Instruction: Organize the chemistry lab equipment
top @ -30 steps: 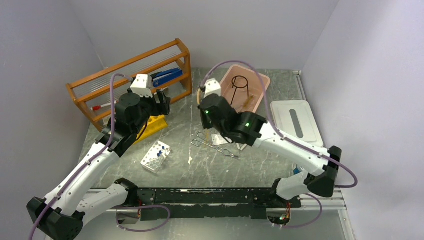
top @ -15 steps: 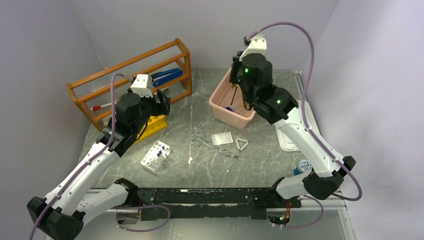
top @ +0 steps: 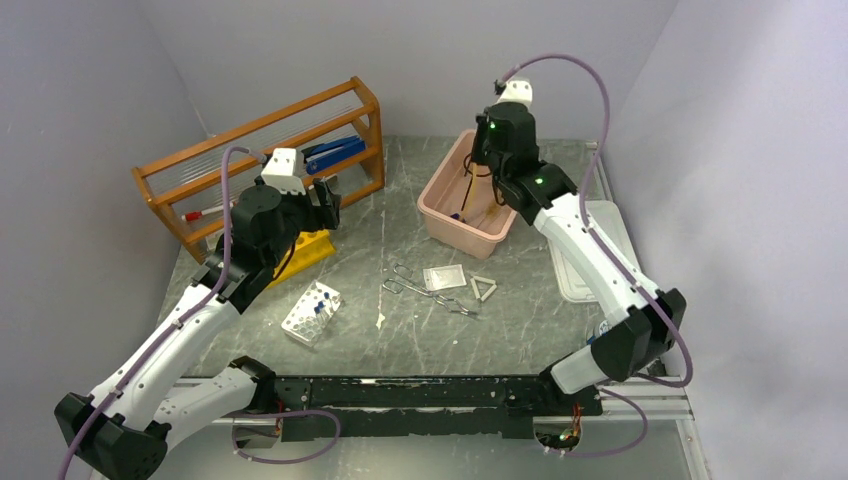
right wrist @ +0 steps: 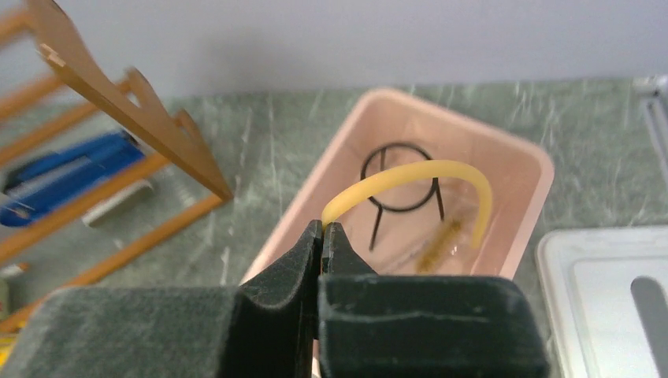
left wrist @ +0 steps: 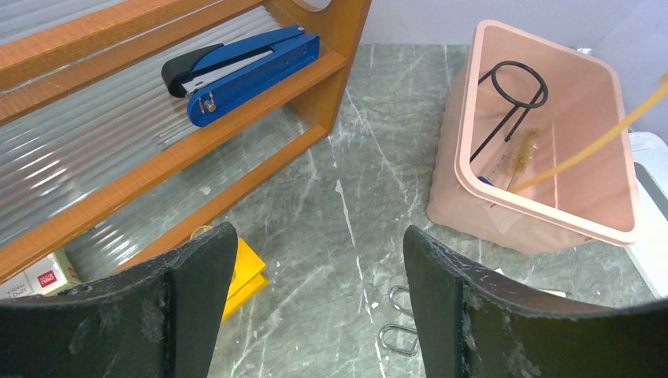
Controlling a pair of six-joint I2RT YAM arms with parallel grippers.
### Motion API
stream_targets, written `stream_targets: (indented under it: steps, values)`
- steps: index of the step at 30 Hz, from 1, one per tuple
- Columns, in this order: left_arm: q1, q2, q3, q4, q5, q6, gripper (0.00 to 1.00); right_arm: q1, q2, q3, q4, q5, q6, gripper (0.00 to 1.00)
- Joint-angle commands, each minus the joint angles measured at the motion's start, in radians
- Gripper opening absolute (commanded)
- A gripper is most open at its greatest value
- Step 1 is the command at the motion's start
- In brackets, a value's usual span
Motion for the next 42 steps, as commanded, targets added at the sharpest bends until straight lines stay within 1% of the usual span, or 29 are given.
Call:
stream_targets:
  steps: [1, 6, 11, 14, 18, 22, 26, 29, 30, 36, 42]
  values:
    - [0.007, 0.008, -0.004, 0.018, -0.001, 0.002, 0.81, -0.037, 0.037, -0.104, 0.028, -0.103, 0.082, 0.00]
    - [0.008, 0.018, -0.003, 0.016, 0.003, 0.002, 0.81, -0.059, 0.085, -0.191, 0.034, -0.139, 0.168, 0.00]
    - [0.010, 0.028, -0.001, 0.014, 0.008, 0.003, 0.81, -0.074, 0.165, -0.185, -0.029, -0.135, 0.270, 0.00]
    - [0.010, 0.028, 0.000, 0.011, 0.004, 0.002, 0.81, -0.088, 0.203, -0.184, -0.047, -0.173, 0.308, 0.00]
    - [0.010, 0.029, -0.002, 0.015, 0.006, 0.003, 0.81, -0.113, 0.251, -0.190, -0.038, -0.266, 0.347, 0.00]
    - [0.011, 0.035, 0.002, 0.011, 0.010, 0.003, 0.81, -0.127, 0.311, -0.159, -0.024, -0.369, 0.351, 0.00]
    - [0.011, 0.035, 0.002, 0.008, 0.010, 0.003, 0.81, -0.130, 0.342, -0.108, -0.028, -0.461, 0.339, 0.21]
    - [0.012, 0.033, 0.001, 0.012, 0.015, 0.005, 0.81, -0.130, 0.298, -0.110, -0.010, -0.485, 0.324, 0.37]
    - [0.011, 0.033, 0.001, 0.015, 0.022, 0.006, 0.82, -0.129, 0.280, -0.110, -0.011, -0.486, 0.316, 0.39]
    - [0.011, 0.044, 0.002, 0.034, 0.104, 0.020, 0.82, -0.130, 0.147, -0.129, -0.085, -0.424, 0.262, 0.43]
    - [0.012, 0.044, -0.003, 0.060, 0.212, 0.033, 0.81, -0.129, -0.057, -0.242, -0.183, -0.302, 0.232, 0.44]
